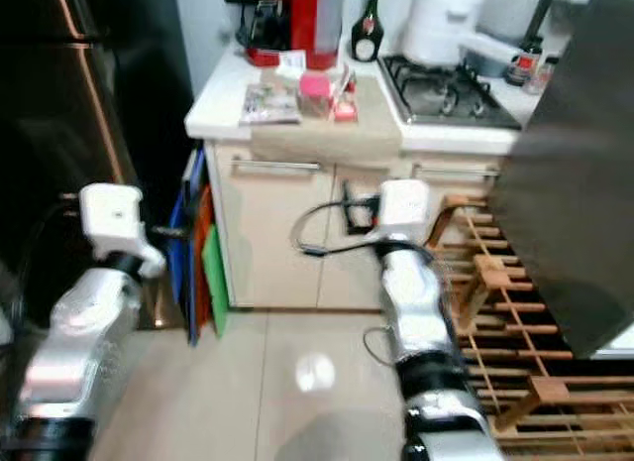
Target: Restocking fridge
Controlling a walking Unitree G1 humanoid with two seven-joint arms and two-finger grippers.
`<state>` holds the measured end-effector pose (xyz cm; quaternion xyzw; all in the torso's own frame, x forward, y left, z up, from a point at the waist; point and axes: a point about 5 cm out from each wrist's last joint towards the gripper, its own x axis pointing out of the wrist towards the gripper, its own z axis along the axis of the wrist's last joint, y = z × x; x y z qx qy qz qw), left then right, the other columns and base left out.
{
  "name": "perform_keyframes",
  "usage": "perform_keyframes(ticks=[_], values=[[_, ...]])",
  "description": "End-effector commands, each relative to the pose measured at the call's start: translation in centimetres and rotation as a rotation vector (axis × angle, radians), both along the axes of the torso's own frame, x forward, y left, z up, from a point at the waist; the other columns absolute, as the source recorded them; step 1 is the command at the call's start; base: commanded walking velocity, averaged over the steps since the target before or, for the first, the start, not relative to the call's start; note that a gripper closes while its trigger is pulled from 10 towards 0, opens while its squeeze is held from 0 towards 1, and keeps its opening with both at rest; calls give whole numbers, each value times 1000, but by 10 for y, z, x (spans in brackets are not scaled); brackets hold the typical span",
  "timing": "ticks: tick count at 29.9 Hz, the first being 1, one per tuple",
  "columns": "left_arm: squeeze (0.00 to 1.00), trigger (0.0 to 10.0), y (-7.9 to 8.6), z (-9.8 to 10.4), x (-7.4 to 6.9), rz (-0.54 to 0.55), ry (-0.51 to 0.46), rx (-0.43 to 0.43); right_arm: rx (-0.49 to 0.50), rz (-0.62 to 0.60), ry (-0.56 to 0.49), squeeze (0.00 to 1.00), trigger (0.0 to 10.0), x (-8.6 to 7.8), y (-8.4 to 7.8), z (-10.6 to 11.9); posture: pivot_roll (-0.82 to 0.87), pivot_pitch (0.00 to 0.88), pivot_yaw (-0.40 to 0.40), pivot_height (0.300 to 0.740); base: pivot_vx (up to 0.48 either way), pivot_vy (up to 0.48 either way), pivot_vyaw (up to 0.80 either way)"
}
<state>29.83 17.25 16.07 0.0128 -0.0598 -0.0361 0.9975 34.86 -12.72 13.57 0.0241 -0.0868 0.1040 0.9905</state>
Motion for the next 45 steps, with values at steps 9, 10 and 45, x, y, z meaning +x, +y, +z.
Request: perform_keyframes(ticks=[9, 10, 45], values=[[0, 10000, -8, 6, 2, -28, -20, -3, 4, -21, 3, 0, 10000, 2, -7, 1, -51, 0, -11, 740, 480, 0, 0], [0, 10000, -8, 6, 2, -28, -21, -4, 3, -19, 3, 0, 10000, 2, -7, 1, -51, 0, -12, 740, 480, 0, 0], [0, 10000, -23, 30, 5, -117, -94, -9, 149, -36, -221, 0, 10000, 25, -16, 130, -54, 0, -15, 740, 384, 0, 0]])
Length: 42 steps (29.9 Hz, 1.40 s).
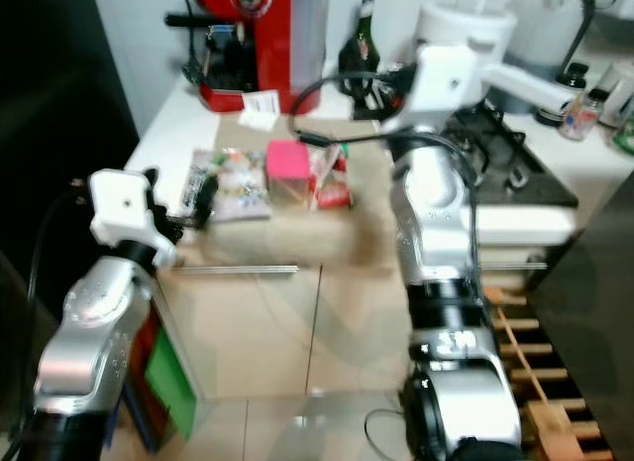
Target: Restocking fridge
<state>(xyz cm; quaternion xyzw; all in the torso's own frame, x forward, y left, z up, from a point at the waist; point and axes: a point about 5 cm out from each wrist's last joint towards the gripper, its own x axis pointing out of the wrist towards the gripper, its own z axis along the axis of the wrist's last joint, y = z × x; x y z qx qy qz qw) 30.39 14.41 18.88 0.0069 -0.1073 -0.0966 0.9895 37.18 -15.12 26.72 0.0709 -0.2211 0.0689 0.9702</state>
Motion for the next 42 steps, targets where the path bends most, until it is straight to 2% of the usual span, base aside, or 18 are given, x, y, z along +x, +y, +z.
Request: perform_keyframes(ticks=[1, 8, 16, 19, 22, 42], values=[[0, 10000, 6, 2, 0, 4, 0, -4, 23, 34, 48, 0, 10000, 2, 8, -2, -54, 0, -16, 740, 0, 0, 0], [0, 10000, 6, 5, 1, -10, -5, -23, 75, 33, 115, 0, 10000, 4, 0, -6, -58, 0, -14, 740, 0, 0, 0], [0, 10000, 2, 5, 1, -30, 1, -25, 45, 87, 199, 0, 10000, 4, 3, -11, -63, 0, -10, 740, 0, 0, 0], [0, 10000, 1, 5, 1, -37, 5, -28, -17, 133, 255, 0, 10000, 3, 12, -22, -62, 0, -11, 740, 0, 0, 0], [0, 10000, 1, 5, 1, -36, 9, -31, -51, 135, 303, 0, 10000, 4, 14, -31, -60, 0, -13, 740, 0, 0, 0], [0, 10000, 1, 3, 1, -38, 21, -42, -64, 136, 437, 0, 10000, 8, 19, -56, -58, 0, -22, 740, 0, 0, 0]])
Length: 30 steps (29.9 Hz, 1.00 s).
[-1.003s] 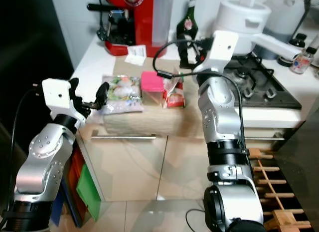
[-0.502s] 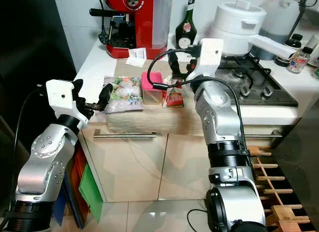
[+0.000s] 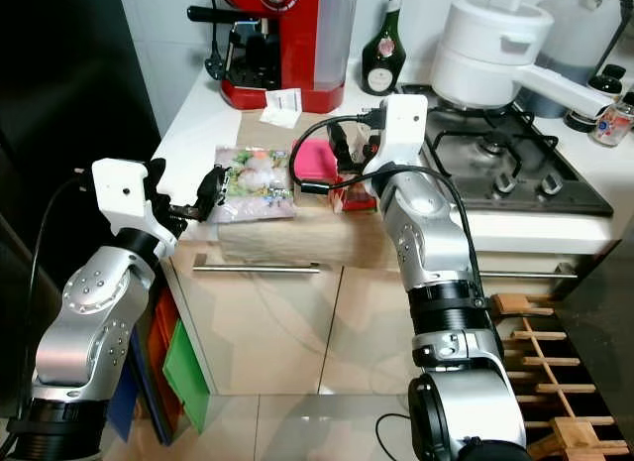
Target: Restocking fridge
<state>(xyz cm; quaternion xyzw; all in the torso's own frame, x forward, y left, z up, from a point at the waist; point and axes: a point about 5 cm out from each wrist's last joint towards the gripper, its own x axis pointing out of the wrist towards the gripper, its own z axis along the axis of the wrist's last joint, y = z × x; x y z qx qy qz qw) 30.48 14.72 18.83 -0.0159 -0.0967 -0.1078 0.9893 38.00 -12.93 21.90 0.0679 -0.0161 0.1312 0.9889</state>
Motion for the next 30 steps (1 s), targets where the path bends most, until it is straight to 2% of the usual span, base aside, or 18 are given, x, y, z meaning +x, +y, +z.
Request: perform_keyframes(ticks=[1, 20, 21, 22, 23, 30], values=[[0, 10000, -2, 3, 0, -11, -4, -2, -5, -15, 41, 0, 10000, -1, -3, -9, -58, 0, -22, 740, 0, 0, 0], [0, 10000, -3, 2, 1, -20, 6, -3, -28, -65, 151, 0, 10000, 3, -6, -27, -56, 0, -20, 740, 0, 0, 0], [0, 10000, -3, 2, 1, -20, 6, -2, -36, -79, 157, 0, 3216, 4, -7, -29, -55, 0, -21, 740, 0, 0, 0], [0, 10000, -3, 2, 1, -20, 6, -2, -36, -79, 157, 0, 3216, 4, -7, -29, -55, 0, -21, 740, 0, 0, 0], [0, 10000, -3, 2, 1, -22, 6, -2, -34, -85, 163, 0, 0, 4, -8, -30, -55, 0, -21, 740, 0, 0, 0], [0, 10000, -4, 1, 1, -26, 12, 4, -27, -111, 207, 0, 0, 5, -12, -40, -55, 0, -19, 740, 0, 0, 0]])
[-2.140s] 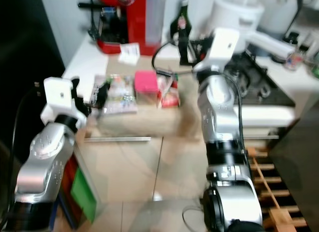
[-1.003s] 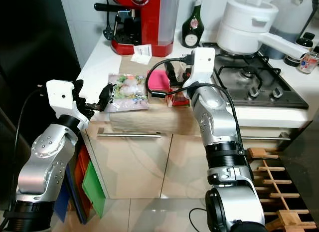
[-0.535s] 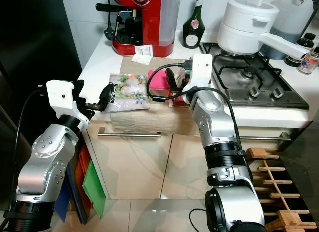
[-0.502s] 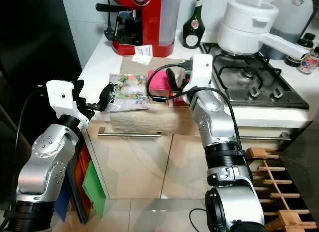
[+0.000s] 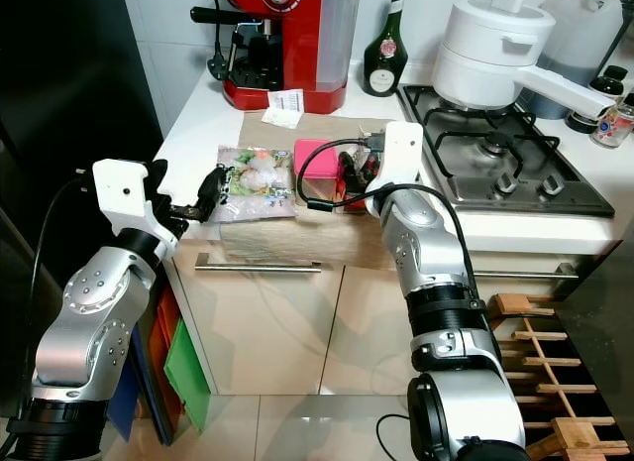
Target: Restocking fridge
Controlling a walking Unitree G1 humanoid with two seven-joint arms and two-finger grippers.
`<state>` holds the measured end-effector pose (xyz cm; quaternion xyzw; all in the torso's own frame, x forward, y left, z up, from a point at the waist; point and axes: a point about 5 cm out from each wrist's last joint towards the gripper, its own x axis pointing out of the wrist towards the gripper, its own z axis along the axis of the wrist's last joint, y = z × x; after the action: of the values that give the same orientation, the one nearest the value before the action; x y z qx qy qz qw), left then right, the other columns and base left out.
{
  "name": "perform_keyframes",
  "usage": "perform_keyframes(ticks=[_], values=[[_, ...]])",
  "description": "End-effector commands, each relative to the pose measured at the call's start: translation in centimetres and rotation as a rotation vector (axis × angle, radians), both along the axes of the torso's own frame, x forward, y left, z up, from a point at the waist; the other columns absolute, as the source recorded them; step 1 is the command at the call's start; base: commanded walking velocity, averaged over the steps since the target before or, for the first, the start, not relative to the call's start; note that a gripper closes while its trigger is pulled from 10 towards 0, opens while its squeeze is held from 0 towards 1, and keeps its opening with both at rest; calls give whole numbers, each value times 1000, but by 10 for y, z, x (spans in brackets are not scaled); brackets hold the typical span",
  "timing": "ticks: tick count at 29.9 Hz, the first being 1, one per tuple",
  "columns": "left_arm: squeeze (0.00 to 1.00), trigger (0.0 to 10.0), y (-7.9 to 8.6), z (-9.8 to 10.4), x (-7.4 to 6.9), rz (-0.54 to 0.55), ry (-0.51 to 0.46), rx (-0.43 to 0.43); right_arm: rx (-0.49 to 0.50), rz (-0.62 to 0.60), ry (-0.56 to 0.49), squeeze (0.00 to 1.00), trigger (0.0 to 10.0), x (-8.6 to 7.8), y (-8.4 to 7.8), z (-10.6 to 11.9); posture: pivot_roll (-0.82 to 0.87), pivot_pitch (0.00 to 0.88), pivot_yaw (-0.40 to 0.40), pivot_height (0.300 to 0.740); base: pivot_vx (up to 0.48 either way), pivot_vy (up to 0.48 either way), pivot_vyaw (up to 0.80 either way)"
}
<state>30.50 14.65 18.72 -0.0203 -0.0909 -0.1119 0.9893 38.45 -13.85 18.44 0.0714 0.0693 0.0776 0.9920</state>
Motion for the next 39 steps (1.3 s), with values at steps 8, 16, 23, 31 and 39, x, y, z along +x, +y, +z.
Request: perform_keyframes(ticks=[8, 16, 23, 31, 39], values=[[0, 10000, -3, 3, 2, -18, -4, 17, -17, -14, -31, 0, 0, 1, -1, 2, -55, 0, -19, 740, 0, 0, 0], [0, 10000, -6, 3, 2, -23, -2, 19, -20, -2, -26, 0, 0, 2, 2, -1, -57, 0, -23, 740, 0, 0, 0], [0, 10000, -8, 0, 3, -32, 7, 21, -15, 4, -24, 0, 0, 1, 4, -5, -63, 0, -18, 740, 0, 0, 0], [0, 10000, -11, 1, 6, -32, -7, 49, -96, -43, -240, 0, 0, 2, 3, 25, -69, 0, -8, 740, 0, 0, 0], [0, 10000, -10, 7, 5, -16, -57, 58, -125, -324, -673, 0, 0, -23, -36, 75, -76, 0, 3, 740, 0, 0, 0]])
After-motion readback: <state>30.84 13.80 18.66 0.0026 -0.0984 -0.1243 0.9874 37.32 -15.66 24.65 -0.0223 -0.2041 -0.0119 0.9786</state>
